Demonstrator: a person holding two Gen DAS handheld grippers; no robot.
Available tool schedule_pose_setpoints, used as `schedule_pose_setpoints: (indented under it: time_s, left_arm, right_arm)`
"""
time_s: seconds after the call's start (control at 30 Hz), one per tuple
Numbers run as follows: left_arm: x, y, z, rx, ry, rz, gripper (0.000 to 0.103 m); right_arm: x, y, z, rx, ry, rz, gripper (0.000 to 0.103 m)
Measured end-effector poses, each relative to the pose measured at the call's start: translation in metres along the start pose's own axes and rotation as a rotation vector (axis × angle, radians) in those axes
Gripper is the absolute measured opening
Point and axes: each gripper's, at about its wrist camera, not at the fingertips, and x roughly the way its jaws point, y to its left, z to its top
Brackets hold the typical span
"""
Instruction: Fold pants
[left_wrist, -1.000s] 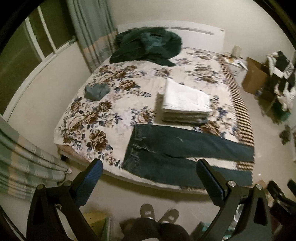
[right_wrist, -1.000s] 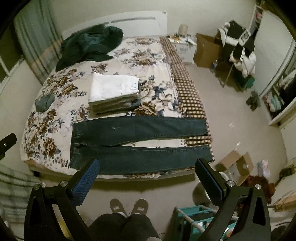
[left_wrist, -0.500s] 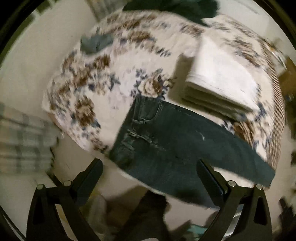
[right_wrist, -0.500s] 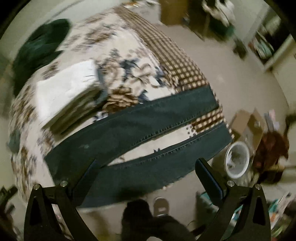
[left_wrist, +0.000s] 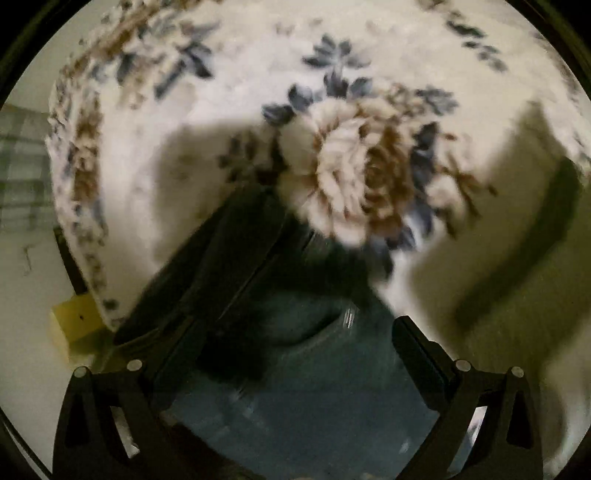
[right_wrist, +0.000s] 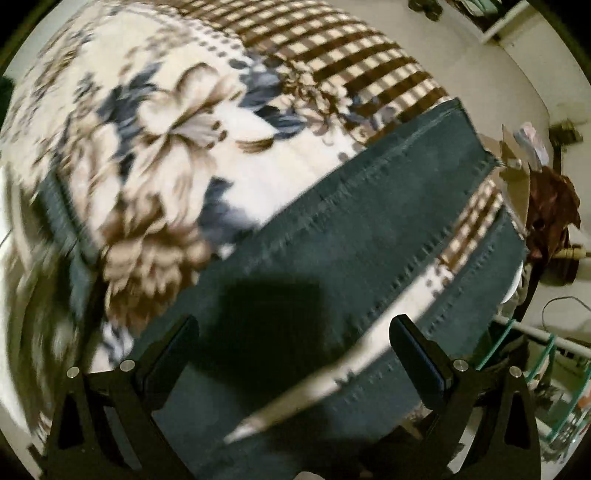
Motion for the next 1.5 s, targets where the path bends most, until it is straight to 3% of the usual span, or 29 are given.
schedule_pose_setpoints:
  time_s: [0.13,0.2,0.27,0.37,0.47,0.53,0.6,0.9,1.07,1.1,1.27,1.5]
  left_arm:
    - [0.027,-0.011,0.015,-0.021,0.019,0.034,0.081]
    - [0.030,-0.017,0.013,0.009,-0.016,0.033,0.063]
    - [0.024,-0.021,0.005,0.051,-0.068,0.022,0.032]
    - [0.014,-0.024,-0.006,0.090,-0.113,-0.006,0.019]
    - [0.000,-0.011,-0.015,0.092,-0.143,-0.071,0.014]
    - [-0.011,0.001,-0.023,0.113,-0.163,-0.115,0.013]
    - [-0.025,0.012,-0.033,0.138,-0.192,-0.145,0.012]
    - [-0.080,0.097,-0.108,0.157,-0.279,-0.274,0.011]
    - [-0.052,0.134,-0.145,0.143,-0.279,-0.288,0.011]
    - [-0.043,0.144,-0.153,0.141,-0.274,-0.279,0.011]
    - [0.021,0.182,-0.175,0.114,-0.212,-0.211,0.011]
    - [0.090,0.203,-0.182,0.089,-0.159,-0.162,0.011]
  right_arm:
    - [0.034,0.003,0.023,0.064,0.040,-0.001,0.103]
    - [0.054,0.003,0.033,0.115,0.080,0.017,0.103]
    - [0.068,0.002,0.039,0.156,0.109,0.037,0.103]
    - [0.083,0.000,0.047,0.196,0.126,0.064,0.099]
    - [0.085,-0.003,0.049,0.203,0.130,0.075,0.067]
    - [0.081,-0.010,0.049,0.195,0.120,0.092,0.032]
    - [0.075,-0.017,0.046,0.182,0.104,0.134,0.011]
    - [-0.001,-0.051,0.004,-0.001,-0.003,0.193,0.005]
    - [-0.023,-0.116,-0.025,-0.077,-0.028,0.222,0.005]
    - [-0.020,-0.142,-0.037,-0.085,-0.023,0.217,0.005]
    - [0.026,-0.199,-0.077,-0.091,0.027,0.188,0.005]
    - [0.088,-0.234,-0.106,-0.045,0.075,0.140,0.005]
